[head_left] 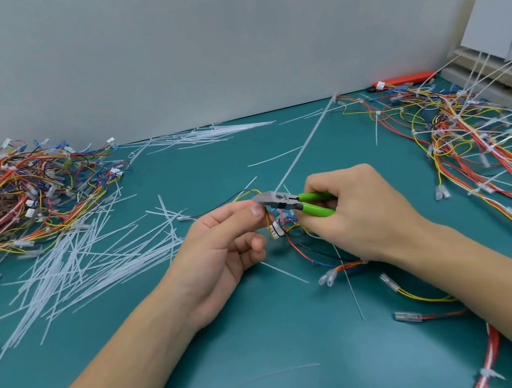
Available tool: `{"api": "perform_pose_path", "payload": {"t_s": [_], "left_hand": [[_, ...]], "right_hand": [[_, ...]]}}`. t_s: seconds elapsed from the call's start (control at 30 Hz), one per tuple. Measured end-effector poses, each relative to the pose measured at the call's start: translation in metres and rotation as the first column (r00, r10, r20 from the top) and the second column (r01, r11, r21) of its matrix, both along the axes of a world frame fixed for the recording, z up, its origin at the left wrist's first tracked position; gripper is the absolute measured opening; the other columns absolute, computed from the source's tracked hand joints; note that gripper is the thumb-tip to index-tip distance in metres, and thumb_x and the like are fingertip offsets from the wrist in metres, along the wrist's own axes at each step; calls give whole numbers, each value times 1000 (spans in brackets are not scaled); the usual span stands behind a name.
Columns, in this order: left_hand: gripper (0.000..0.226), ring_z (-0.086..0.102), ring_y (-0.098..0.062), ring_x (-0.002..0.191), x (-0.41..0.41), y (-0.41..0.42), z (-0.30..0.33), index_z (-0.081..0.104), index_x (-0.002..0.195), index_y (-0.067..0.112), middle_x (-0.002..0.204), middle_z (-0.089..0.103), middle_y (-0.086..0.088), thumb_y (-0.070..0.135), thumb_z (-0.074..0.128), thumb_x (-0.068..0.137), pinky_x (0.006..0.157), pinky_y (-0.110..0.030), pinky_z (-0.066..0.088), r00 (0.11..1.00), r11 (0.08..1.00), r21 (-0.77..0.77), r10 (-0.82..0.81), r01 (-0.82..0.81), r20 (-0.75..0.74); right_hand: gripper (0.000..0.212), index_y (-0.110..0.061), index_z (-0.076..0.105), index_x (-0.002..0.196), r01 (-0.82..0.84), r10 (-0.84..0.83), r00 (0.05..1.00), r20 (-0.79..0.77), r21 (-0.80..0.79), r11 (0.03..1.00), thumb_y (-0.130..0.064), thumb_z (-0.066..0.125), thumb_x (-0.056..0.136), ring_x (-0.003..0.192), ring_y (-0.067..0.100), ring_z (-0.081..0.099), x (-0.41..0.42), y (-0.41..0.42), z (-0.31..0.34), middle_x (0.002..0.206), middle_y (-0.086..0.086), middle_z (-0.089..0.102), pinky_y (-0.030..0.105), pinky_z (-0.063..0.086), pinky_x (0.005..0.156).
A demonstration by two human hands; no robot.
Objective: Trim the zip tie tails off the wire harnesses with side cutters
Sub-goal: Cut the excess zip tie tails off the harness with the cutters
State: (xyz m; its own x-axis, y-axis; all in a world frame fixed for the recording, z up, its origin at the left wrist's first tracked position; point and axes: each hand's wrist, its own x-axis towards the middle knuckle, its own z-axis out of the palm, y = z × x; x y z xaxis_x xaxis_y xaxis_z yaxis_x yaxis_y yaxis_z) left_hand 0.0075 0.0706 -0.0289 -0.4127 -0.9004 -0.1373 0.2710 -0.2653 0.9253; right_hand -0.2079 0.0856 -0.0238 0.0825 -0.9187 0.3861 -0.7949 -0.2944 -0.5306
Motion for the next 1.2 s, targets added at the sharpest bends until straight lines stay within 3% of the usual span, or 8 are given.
{"api": "perform_pose_path", "payload": {"t_s": [0.17,0.3,0.4,0.57,0.77,0.97,1.07,1.2], "left_hand": [[15,49,-12,55,0,2,2,76,96,15,86,71,-2,23,74,83,57,-22,49,1000,1000,-4,-21,21,-3],[8,50,-11,54,0,2,4,78,88,17,86,72,-3,20,77,81,56,-22,49,1000,1000,24,4,-3,-29],[7,51,-11,54,0,2,3,77,86,18,85,71,-3,21,73,82,55,-23,49,999,1000,26,6,-5,-37],[24,52,-10,55,2,0,1,71,105,9,85,71,-2,19,72,84,57,-22,50,999,1000,10,-14,14,-47],[18,53,-11,57,2,-2,-1,71,101,14,87,71,-2,21,72,85,58,-23,50,998,999,2,-37,37,-43],[15,52,-11,57,2,-2,-1,72,100,16,85,70,0,23,71,86,59,-24,51,998,999,-8,-52,52,-43],[12,52,-12,58,3,-1,-1,74,94,19,85,70,0,25,76,83,59,-24,50,996,997,-19,-72,71,-50],[4,52,-11,58,2,-1,0,73,85,23,83,68,2,26,74,87,59,-24,49,996,996,-24,-83,82,-38]], "right_hand": [[24,-19,52,69,-3,2,1000,-16,-18,1000,-36,67,78,60,22,46,1,3,-1,59,0,50,36,41,53],[12,-26,68,81,-43,44,997,63,-10,999,-30,79,82,76,13,61,-3,-2,-1,74,-10,64,42,53,71],[11,-28,71,87,-72,73,990,117,-13,997,-28,81,82,80,13,65,-5,-3,-3,79,-11,68,43,55,76],[10,-27,72,89,-105,105,990,94,-5,994,-26,80,84,82,7,64,-3,-3,-4,81,-14,67,32,52,79],[10,-30,71,88,-113,111,989,98,16,993,-25,79,83,82,5,62,-4,-2,-3,79,-15,66,22,48,77],[8,-27,71,82,-136,128,980,150,42,990,-24,79,85,74,12,62,-3,-1,-2,73,-9,67,30,51,73],[19,-22,66,70,-115,107,985,139,52,992,-26,77,86,57,14,48,-4,-1,-1,59,-2,58,34,43,57],[29,-17,56,65,-67,65,993,96,16,998,-26,74,86,54,16,33,1,1,1,55,2,47,36,33,50]]}}
